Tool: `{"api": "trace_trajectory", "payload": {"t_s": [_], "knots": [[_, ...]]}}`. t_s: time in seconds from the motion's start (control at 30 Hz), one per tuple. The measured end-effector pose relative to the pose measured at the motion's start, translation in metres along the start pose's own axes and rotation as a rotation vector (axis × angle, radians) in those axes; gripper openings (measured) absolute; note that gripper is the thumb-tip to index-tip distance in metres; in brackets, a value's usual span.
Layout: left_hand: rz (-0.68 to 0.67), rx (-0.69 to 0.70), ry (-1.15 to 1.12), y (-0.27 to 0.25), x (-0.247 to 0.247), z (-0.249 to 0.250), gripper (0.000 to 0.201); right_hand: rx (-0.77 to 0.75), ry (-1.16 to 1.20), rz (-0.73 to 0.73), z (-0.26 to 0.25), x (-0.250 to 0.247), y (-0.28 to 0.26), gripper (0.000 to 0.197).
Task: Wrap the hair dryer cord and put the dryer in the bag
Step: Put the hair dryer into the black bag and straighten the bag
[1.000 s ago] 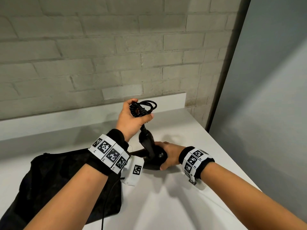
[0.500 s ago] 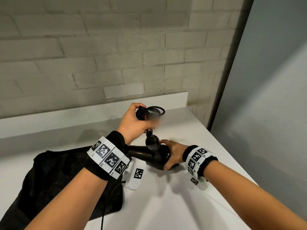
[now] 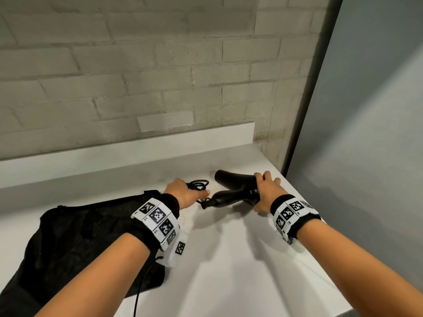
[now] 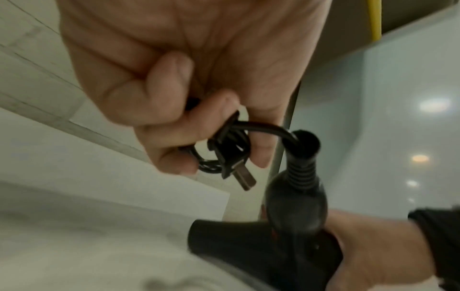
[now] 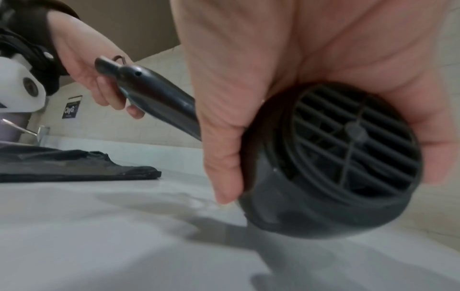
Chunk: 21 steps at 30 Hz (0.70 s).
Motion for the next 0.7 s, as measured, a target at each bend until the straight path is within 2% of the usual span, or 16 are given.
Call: {"api": "trace_trajectory", "payload": {"t_s": [0.2,0.4,0.53,0.7], "knots": [[-0.190,-0.111,0.311,0.009,0.029,-0.009,0.052,0.043,-0.154,0.038,0.010,0.007,-0.001,0.084],[-0.314,-0.143,0.488,0.013,0.052,-0.007,0.025,0.081,-0.232,0.068,0.009,0.017,-0.008,0.083],[-0.369,-0.121,0.580,0.012,0.058,-0.009,0.046,0.093,-0.276,0.115,0.009,0.024,-0.012,0.080],[-0.329,-0.042,0.606,0.015,0.059,-0.015,0.072,0.095,-0.304,0.140,0.014,0.027,-0.017,0.079]]}}
Point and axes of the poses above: each hand's wrist, its own y-axis towards the middle knuckle, its own x-axis out of the palm, z = x × y, the point moved 1 cm from there along y, towards the middle knuckle, and after that the axes turned 13 degrees about -y, right-handed, at the moved point
